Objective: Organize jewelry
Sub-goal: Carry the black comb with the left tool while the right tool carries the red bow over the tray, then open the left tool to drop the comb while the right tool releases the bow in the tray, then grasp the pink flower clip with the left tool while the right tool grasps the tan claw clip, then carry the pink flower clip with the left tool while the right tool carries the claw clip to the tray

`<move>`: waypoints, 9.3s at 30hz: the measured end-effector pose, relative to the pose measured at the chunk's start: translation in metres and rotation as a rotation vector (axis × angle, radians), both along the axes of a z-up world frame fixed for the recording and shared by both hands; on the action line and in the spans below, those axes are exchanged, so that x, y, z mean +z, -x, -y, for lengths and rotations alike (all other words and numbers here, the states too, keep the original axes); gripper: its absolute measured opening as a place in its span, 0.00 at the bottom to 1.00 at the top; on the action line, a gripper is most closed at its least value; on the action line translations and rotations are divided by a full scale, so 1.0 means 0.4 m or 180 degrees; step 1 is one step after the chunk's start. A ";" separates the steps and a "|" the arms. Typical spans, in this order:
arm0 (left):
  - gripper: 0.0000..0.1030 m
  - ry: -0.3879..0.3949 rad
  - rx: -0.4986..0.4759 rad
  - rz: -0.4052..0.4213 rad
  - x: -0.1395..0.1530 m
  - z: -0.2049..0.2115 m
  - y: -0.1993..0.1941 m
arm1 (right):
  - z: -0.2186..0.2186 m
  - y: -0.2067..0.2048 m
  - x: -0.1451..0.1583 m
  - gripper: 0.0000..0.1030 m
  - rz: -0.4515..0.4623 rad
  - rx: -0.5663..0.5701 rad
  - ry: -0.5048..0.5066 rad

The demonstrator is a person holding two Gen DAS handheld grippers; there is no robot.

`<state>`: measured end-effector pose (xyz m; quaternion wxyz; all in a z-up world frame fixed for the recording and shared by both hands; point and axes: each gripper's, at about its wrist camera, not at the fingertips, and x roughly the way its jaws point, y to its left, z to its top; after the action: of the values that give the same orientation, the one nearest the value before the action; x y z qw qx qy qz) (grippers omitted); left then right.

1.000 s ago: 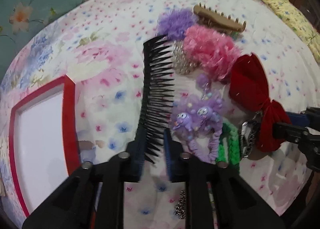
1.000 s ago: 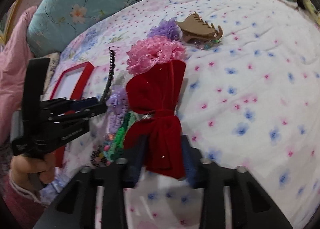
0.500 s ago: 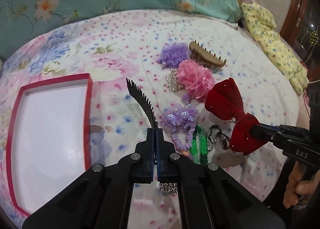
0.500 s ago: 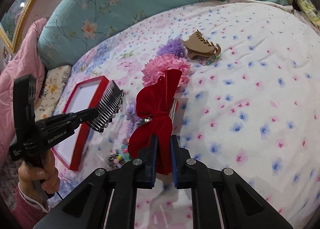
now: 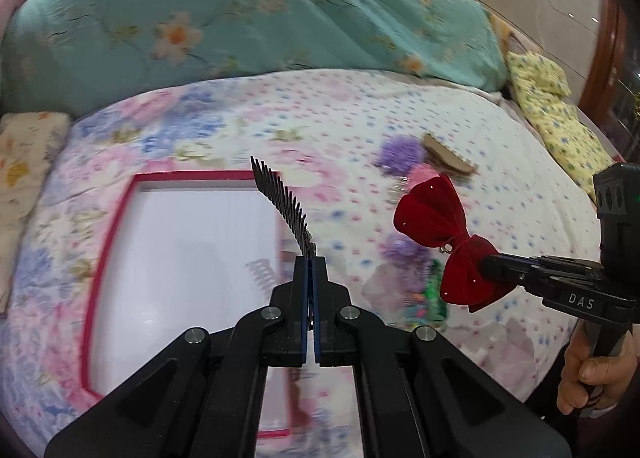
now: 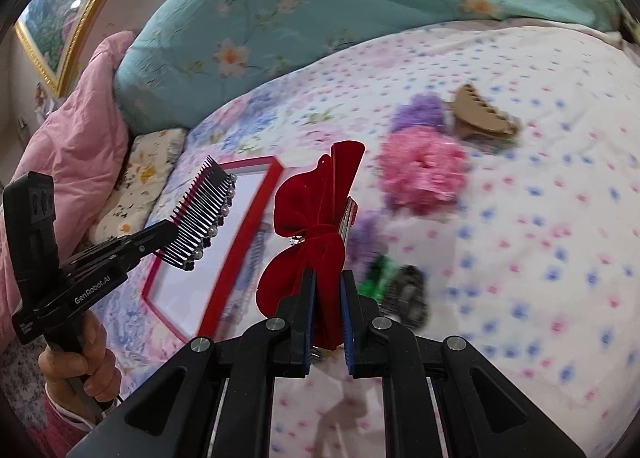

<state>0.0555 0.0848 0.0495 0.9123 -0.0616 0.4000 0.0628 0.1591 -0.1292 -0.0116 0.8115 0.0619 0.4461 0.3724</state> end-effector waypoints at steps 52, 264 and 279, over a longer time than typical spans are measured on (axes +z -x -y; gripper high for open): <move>0.03 0.0120 0.0890 -0.0175 -0.204 -0.427 -0.108 | -0.539 -0.149 -0.159 0.32 -0.0275 0.0498 -0.0011; 0.01 0.1952 0.0876 0.0535 -0.129 -0.469 0.171 | -0.492 -0.082 -0.065 0.46 -0.0005 0.0460 -0.0136; 0.01 0.1795 0.1027 0.0207 -0.239 -0.503 0.118 | -0.601 -0.114 -0.140 0.45 0.0061 0.0505 0.0137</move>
<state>0.0083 0.2858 -0.0459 0.8499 -0.3765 0.3573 0.0913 0.2047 0.1112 -0.0674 0.7847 0.0053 0.4498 0.4264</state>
